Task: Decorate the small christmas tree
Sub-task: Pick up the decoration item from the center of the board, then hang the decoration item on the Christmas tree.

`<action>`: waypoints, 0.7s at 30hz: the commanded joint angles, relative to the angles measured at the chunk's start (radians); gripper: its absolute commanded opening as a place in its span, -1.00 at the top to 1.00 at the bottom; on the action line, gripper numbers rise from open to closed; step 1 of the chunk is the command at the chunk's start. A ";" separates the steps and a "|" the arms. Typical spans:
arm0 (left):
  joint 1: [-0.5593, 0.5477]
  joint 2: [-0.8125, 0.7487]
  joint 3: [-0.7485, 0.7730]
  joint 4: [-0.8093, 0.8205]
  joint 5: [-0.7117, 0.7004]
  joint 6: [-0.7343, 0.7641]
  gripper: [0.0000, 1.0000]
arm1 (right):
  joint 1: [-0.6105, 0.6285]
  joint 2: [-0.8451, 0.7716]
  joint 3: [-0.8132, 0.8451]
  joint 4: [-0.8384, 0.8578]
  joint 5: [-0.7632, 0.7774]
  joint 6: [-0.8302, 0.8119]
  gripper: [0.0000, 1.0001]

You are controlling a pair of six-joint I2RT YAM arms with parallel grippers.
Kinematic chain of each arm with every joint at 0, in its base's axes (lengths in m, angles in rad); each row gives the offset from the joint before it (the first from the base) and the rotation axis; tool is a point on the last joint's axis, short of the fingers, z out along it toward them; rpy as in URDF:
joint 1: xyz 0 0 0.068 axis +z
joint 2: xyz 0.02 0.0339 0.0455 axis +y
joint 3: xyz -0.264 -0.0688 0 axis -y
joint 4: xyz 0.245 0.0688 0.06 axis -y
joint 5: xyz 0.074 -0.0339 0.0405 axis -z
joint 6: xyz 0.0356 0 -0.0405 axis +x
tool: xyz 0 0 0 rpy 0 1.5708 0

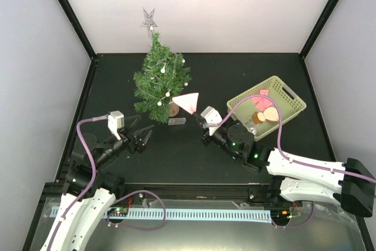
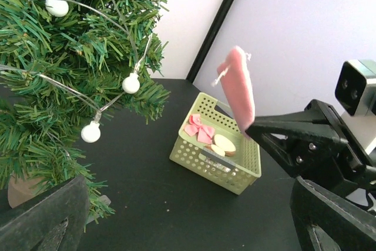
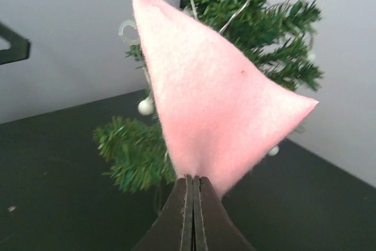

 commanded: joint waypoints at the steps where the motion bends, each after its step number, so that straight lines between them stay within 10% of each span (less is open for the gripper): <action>1: 0.004 -0.005 0.002 0.016 -0.017 -0.010 -0.92 | 0.007 0.071 0.048 0.178 0.157 -0.138 0.98; 21: 0.004 -0.120 -0.028 -0.095 -0.156 0.135 -0.97 | 0.009 0.298 0.207 0.330 0.282 -0.353 0.98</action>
